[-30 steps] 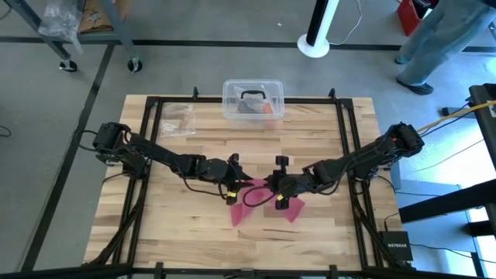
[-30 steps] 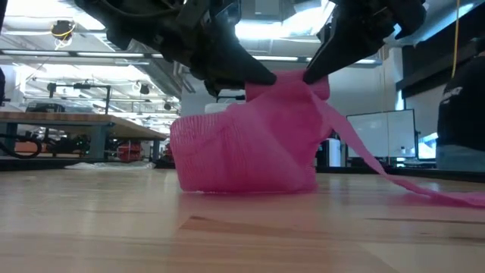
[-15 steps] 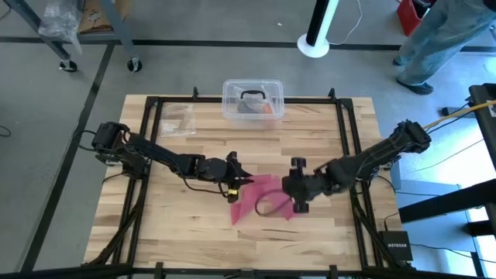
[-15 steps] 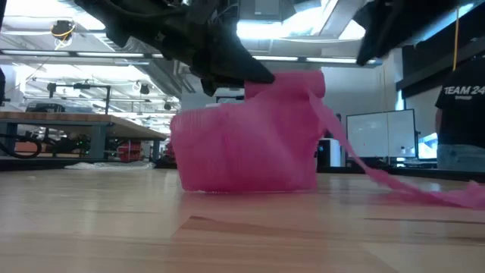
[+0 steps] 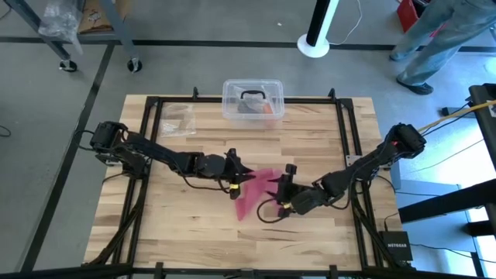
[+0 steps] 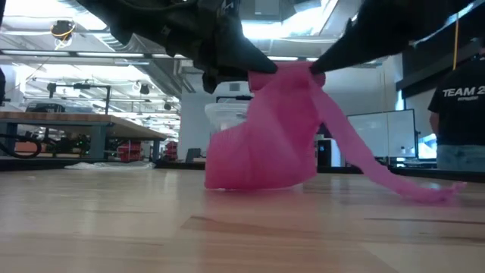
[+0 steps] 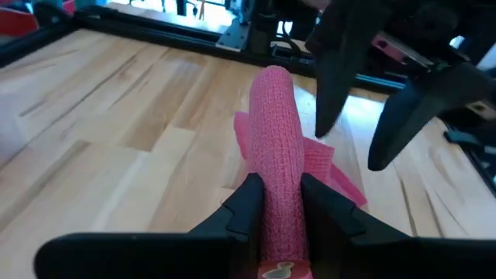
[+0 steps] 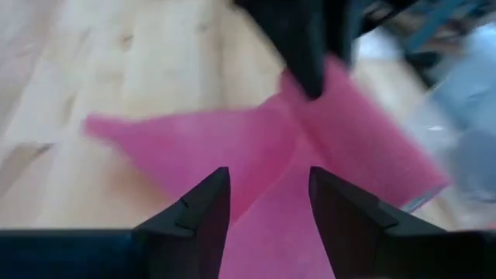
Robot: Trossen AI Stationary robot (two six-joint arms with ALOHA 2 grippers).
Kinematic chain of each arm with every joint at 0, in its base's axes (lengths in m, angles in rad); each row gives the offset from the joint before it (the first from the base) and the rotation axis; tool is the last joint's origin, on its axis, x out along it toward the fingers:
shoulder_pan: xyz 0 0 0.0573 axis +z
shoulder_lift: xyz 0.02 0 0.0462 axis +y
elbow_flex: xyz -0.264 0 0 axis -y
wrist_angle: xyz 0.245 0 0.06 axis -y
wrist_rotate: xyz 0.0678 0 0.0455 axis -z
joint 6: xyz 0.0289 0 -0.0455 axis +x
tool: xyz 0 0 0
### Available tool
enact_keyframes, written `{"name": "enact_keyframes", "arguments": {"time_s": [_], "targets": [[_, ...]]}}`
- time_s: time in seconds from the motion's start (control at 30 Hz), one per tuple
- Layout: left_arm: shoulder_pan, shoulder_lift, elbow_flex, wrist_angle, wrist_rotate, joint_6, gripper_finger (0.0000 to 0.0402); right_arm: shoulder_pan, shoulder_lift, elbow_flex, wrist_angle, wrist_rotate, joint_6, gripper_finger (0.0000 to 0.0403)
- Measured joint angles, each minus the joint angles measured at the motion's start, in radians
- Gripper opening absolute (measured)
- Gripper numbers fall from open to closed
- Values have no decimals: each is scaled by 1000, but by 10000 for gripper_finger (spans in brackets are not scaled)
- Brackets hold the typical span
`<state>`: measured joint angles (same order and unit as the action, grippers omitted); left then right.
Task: Roll bandage
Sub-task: Roll the pink bandage
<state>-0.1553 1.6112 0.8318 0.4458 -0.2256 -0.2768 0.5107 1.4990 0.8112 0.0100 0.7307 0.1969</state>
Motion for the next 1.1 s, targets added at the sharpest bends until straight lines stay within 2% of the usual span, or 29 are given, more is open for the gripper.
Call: {"name": "enact_keyframes", "arguments": {"time_s": [0.17, 0.6, 0.73, 0.93, 1.1], "targets": [[5, 0, 0, 4, -3, -47, 60, -3, 11, 0, 3, 87, -23, 176], [19, -1, -2, 11, -5, -106, 60, -47, 47, 0, 50, 82, -103, 172], [20, -1, -2, 11, -7, -109, 60, -49, 55, -2, 16, 113, -114, 134], [19, -1, -1, 19, -2, -104, 60, -47, 57, -1, -1, 106, -153, 15], [18, -71, -1, -11, -3, -81, 60, 8, 7, 28, -153, 100, -116, 17]]}}
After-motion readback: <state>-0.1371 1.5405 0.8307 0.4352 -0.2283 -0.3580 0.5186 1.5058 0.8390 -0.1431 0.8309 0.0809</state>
